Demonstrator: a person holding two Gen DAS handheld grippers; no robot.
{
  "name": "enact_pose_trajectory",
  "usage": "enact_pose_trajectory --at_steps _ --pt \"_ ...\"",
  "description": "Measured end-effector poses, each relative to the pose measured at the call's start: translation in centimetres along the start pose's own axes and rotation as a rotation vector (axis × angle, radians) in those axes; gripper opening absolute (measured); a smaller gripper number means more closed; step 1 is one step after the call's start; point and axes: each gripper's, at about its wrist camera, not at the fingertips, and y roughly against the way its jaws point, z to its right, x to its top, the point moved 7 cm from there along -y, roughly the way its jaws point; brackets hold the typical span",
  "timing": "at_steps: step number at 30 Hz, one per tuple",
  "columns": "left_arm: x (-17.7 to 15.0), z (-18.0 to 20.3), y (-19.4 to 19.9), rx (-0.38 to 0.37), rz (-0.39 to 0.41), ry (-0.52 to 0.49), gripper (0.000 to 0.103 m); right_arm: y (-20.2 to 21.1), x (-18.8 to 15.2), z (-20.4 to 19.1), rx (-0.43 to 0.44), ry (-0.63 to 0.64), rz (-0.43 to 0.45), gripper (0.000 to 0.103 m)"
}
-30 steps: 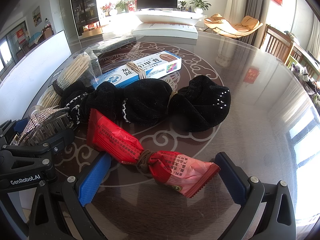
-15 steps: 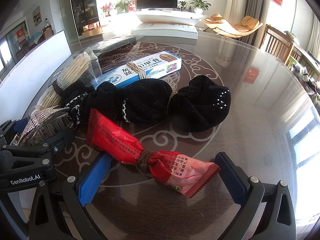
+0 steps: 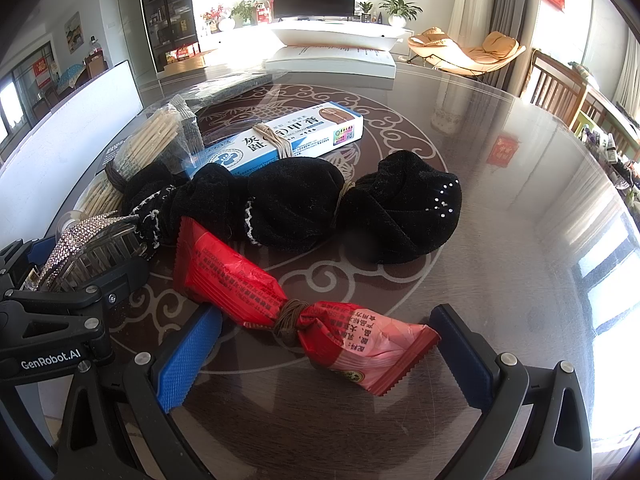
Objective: Organize objects
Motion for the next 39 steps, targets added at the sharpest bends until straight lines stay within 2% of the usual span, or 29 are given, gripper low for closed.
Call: enact_pose_trajectory --at_steps 15,17,22,24,27,29,31,33,34,35,36,39 --pt "-0.3 -0.1 0.2 0.0 -0.013 -0.007 0.103 0.0 0.0 0.0 0.003 -0.003 0.001 0.103" --pt "-1.7 -0.6 1.2 -0.005 -0.035 -0.009 0.103 -0.1 0.0 -0.1 0.004 0.001 0.0 0.103" --pt "-6.3 -1.0 4.5 -0.078 -0.05 -0.118 0.103 0.0 0.0 -0.1 0.004 0.001 -0.001 0.103" --pt "-7.2 -1.5 5.2 -0.085 -0.073 -0.118 0.103 0.0 0.0 -0.1 0.004 0.001 -0.001 0.103" --pt "-6.3 -2.0 6.1 -0.139 -0.038 -0.066 0.103 0.0 0.0 -0.1 0.004 0.001 -0.001 0.103" --pt "-4.4 -1.8 6.2 -0.162 -0.006 -0.049 0.103 0.0 0.0 -0.1 0.004 0.001 -0.001 0.103" --pt "-2.7 -1.1 5.7 -0.181 0.011 -0.075 0.103 0.0 0.0 -0.1 0.004 0.001 -0.001 0.103" --pt "-1.8 -0.2 4.6 -0.142 0.013 -0.14 0.102 0.0 0.0 -0.1 0.004 0.001 -0.001 0.103" --pt "-1.7 0.1 4.0 -0.13 0.006 -0.168 0.079 0.0 0.0 -0.1 0.004 0.001 -0.001 0.103" --pt "-1.9 0.3 3.6 -0.131 -0.007 -0.183 0.061 0.0 0.0 -0.1 0.004 0.0 -0.001 0.103" --pt "-2.0 0.4 3.3 -0.142 -0.016 -0.184 0.051 0.0 0.0 -0.1 0.004 0.0 -0.001 0.103" --pt "-3.0 0.0 4.0 -0.144 -0.003 -0.177 0.049 0.1 0.0 -0.1 0.019 0.001 0.003 0.103"
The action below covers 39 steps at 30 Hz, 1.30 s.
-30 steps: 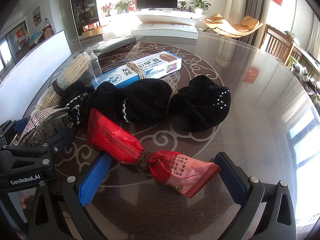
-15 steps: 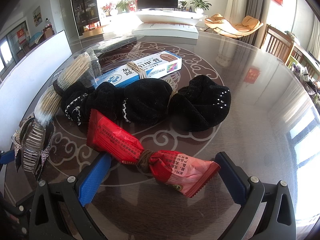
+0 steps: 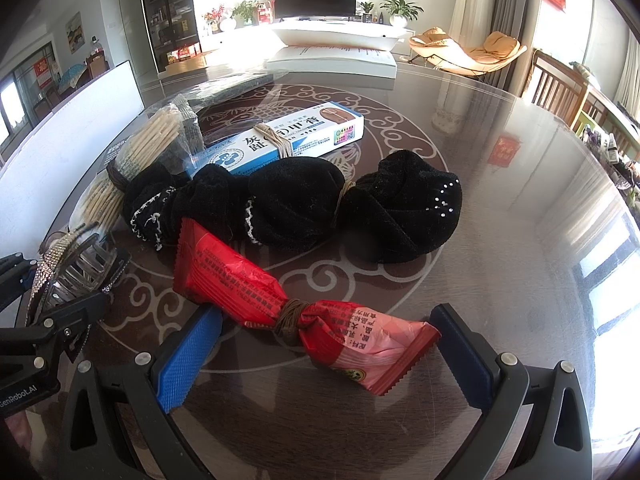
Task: Organize objects
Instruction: 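Grasp the rhinestone bow with the left tool while the right tool grasps the red snack packet, then carry the bow and red packet into the white box and release both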
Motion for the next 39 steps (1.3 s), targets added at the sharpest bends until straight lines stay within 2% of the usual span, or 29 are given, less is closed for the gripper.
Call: enact_pose_trajectory --at_steps 2,4,6,9,11,13,15,17,18,22,27,33,39 --pt "-1.5 -0.2 1.3 -0.01 -0.002 0.033 0.049 0.6 -0.4 -0.2 0.075 0.061 0.0 0.103" --pt "-3.2 -0.7 2.5 -0.013 0.001 0.073 0.049 2.2 -1.3 0.2 0.223 0.026 0.0 0.103" --pt "-4.5 -1.2 3.5 -0.012 0.01 0.102 0.049 3.3 -1.8 0.0 0.291 0.027 -0.024 0.103" --pt "-5.0 -1.4 3.8 -0.031 0.02 0.126 0.049 4.2 -0.6 -2.4 0.295 0.194 -0.033 0.103" --pt "-4.9 -1.3 3.7 -0.035 0.019 0.117 0.049 3.7 0.7 -4.2 0.242 0.354 -0.053 0.103" --pt "-5.0 -1.5 3.8 -0.046 0.02 0.118 0.049 2.1 1.3 -4.9 0.189 0.479 -0.111 0.102" --pt "-5.5 -2.0 4.1 -0.046 0.025 0.135 0.049 0.8 0.8 -4.6 0.205 0.527 -0.193 0.08" --pt "-6.0 -2.3 4.6 -0.044 0.028 0.151 0.049 0.4 0.6 -4.1 0.265 0.488 -0.241 0.032" --pt "-6.2 -2.4 4.9 -0.038 0.035 0.151 0.049 0.7 0.6 -3.8 0.26 0.466 -0.241 0.021" --pt "-6.2 -2.5 6.0 -0.007 0.058 0.156 0.049 3.0 -0.4 -3.8 0.28 0.368 -0.222 0.021" --pt "-4.6 -2.3 7.5 0.046 0.098 0.119 0.049 6.2 -1.4 -4.0 0.328 0.231 -0.183 0.021" --pt "-3.0 -2.7 10.0 0.1 0.155 0.088 0.049 8.9 0.7 -5.4 0.431 0.061 -0.101 0.021" --pt "-1.9 -4.4 13.2 0.139 0.214 0.091 0.049 11.1 2.7 -10.1 0.518 0.04 -0.053 0.021"
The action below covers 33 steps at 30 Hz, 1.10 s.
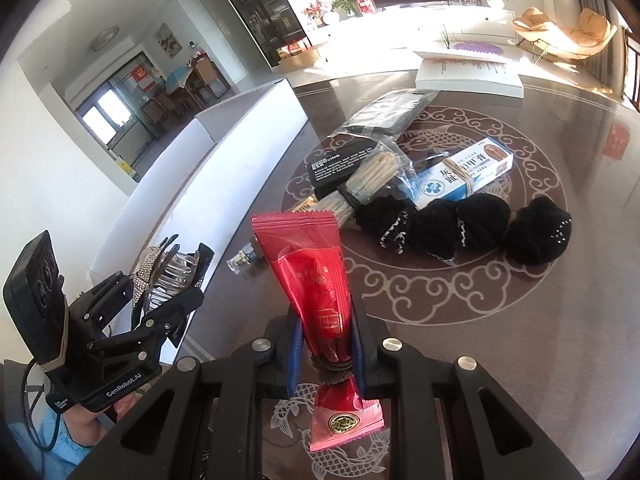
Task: Organize objects
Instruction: 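Carry the bow and red packet into the white box and release both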
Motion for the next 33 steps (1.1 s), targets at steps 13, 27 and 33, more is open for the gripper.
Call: enact_pose_trajectory --at_steps 13,27,33 --pt "0.7 -15.1 5.9 0.141 0.059 0.247 0.049 -4.4 5.9 -17.3 0.318 0.083 0.04 0.021" --pt "-5.9 -23.3 3.3 0.22 -0.08 0.441 0.088 -7.1 2.7 -16.4 0.154 0.197 0.117 0.088" --pt "-2.3 -14.8 4.7 0.076 0.003 0.283 0.088 -1.8 -3.6 -0.5 -0.238 0.146 0.162 0.093"
